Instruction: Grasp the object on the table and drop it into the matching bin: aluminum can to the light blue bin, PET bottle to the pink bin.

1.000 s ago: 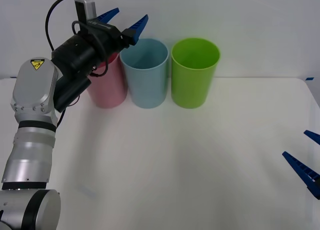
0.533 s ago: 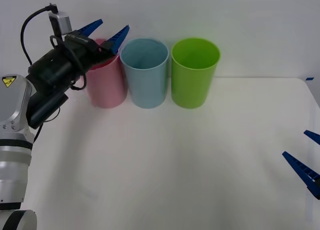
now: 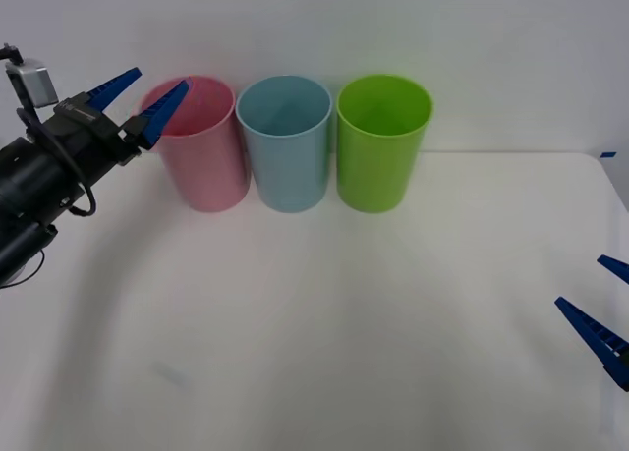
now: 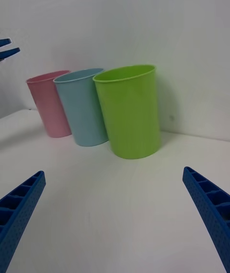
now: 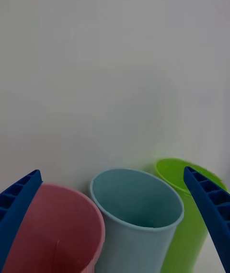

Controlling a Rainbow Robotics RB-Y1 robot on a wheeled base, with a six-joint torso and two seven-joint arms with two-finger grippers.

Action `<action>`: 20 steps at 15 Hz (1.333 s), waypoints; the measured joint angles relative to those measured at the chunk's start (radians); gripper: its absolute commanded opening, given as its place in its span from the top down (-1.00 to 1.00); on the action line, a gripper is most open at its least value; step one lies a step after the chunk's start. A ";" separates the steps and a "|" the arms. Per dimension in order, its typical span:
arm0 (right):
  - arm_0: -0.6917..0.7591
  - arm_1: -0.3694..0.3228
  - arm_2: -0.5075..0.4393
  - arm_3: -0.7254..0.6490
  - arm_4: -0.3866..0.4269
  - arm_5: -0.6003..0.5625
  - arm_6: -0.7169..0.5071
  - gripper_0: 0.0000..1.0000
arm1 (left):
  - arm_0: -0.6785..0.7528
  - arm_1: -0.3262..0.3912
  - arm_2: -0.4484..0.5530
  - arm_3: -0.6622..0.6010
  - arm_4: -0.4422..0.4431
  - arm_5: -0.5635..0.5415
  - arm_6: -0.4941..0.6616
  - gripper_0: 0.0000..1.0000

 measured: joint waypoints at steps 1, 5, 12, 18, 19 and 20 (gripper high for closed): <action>0.000 0.000 0.000 0.000 0.000 0.000 0.000 -1.00 | 0.024 0.010 0.012 -0.011 0.018 -0.008 0.000 -1.00; 0.000 0.000 0.000 0.000 0.000 0.000 0.000 -1.00 | 0.119 0.047 0.070 -0.052 0.075 -0.057 0.003 -1.00; 0.000 0.000 0.000 0.000 0.000 0.000 0.000 -1.00 | 0.250 0.094 0.182 -0.054 0.128 -0.214 0.000 -1.00; 0.000 0.000 0.000 0.000 0.000 0.000 0.000 -1.00 | 0.360 0.125 0.283 -0.054 0.134 -0.343 -0.050 -1.00; 0.000 0.000 0.000 0.000 0.000 0.000 0.000 -1.00 | 0.378 0.126 0.297 -0.054 0.134 -0.357 -0.077 -1.00; 0.000 0.000 0.000 0.000 0.000 0.000 0.000 -1.00 | 0.399 0.129 0.304 -0.054 0.138 -0.363 -0.103 -1.00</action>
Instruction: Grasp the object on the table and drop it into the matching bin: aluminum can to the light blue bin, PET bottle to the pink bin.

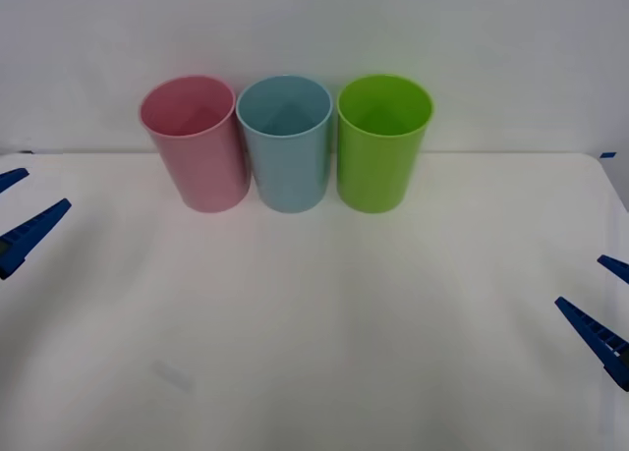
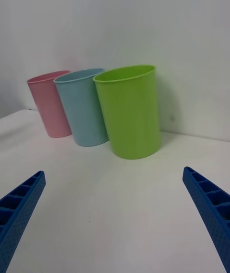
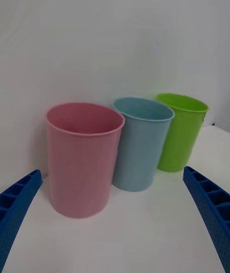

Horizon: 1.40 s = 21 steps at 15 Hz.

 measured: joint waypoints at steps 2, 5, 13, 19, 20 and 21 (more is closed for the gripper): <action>0.000 0.000 0.000 0.000 0.000 0.000 0.000 -1.00 | 0.045 0.007 0.008 0.000 0.015 -0.007 -0.055 -1.00; 0.000 0.000 0.000 0.000 0.000 0.000 0.000 -1.00 | 0.097 0.023 0.023 0.000 0.024 -0.027 -0.095 -1.00; 0.000 0.000 0.000 0.000 0.000 0.000 0.000 -1.00 | 0.192 0.056 0.052 0.000 0.039 -0.091 -0.127 -1.00; 0.000 0.000 0.000 0.000 0.000 0.000 0.000 -1.00 | 0.240 0.056 0.058 -0.001 0.038 -0.106 -0.159 -1.00; 0.000 0.000 0.000 0.000 0.000 0.000 0.000 -1.00 | 0.240 0.056 0.054 -0.001 0.038 -0.108 -0.157 -1.00; 0.000 0.000 0.000 0.000 0.000 0.000 0.000 -1.00 | 0.241 0.056 0.048 0.000 0.037 -0.107 -0.154 -1.00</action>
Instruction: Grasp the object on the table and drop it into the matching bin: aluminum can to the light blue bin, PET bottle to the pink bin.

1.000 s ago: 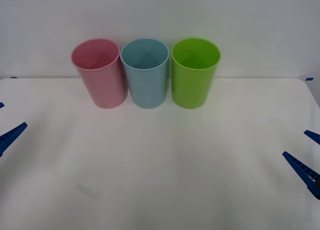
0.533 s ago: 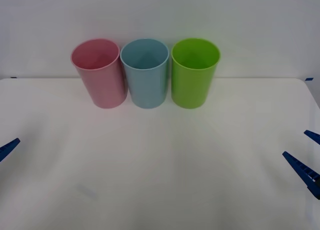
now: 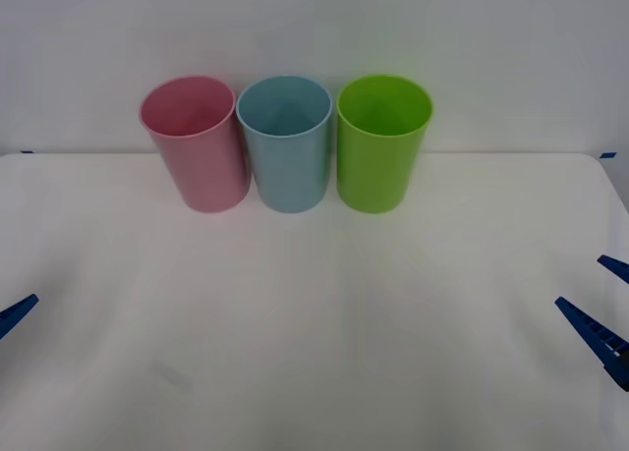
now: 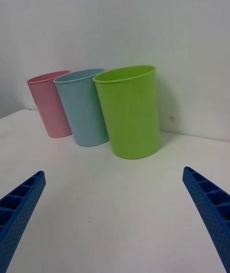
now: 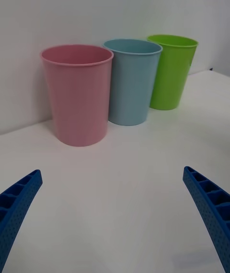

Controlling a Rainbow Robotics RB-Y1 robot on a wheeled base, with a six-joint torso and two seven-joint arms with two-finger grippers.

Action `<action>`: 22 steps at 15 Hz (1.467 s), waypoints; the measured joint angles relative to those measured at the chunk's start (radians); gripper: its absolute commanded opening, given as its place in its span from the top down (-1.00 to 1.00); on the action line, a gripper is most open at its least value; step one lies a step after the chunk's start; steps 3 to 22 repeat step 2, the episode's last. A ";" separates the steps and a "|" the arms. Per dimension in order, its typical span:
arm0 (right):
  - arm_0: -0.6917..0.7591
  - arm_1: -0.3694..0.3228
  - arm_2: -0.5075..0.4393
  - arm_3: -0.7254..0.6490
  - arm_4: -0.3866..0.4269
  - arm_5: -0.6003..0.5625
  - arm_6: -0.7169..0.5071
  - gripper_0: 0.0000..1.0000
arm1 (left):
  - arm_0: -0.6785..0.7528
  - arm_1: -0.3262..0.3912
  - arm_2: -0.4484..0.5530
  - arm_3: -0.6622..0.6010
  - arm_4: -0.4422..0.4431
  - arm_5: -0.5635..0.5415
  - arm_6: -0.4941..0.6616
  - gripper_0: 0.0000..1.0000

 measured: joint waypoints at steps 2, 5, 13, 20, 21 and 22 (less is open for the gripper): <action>0.000 0.000 0.000 0.000 0.000 0.000 0.000 -1.00 | 0.000 0.000 -0.003 0.000 -0.001 0.001 0.003 -1.00; 0.000 0.000 0.000 0.000 0.000 0.000 0.000 -1.00 | 0.000 0.000 -0.003 0.000 -0.001 0.001 0.003 -1.00; 0.000 0.000 0.000 0.000 0.000 0.000 0.000 -1.00 | 0.000 0.000 -0.003 0.000 -0.001 0.001 0.003 -1.00; 0.000 0.000 0.000 0.000 0.000 0.000 0.000 -1.00 | 0.000 0.000 -0.003 0.000 -0.001 0.001 0.003 -1.00; 0.000 0.000 0.000 0.000 0.000 0.000 0.000 -1.00 | 0.000 0.000 -0.003 0.000 -0.001 0.001 0.003 -1.00; 0.000 0.000 0.000 0.000 0.000 0.000 0.000 -1.00 | 0.000 0.000 -0.003 0.000 -0.001 0.001 0.003 -1.00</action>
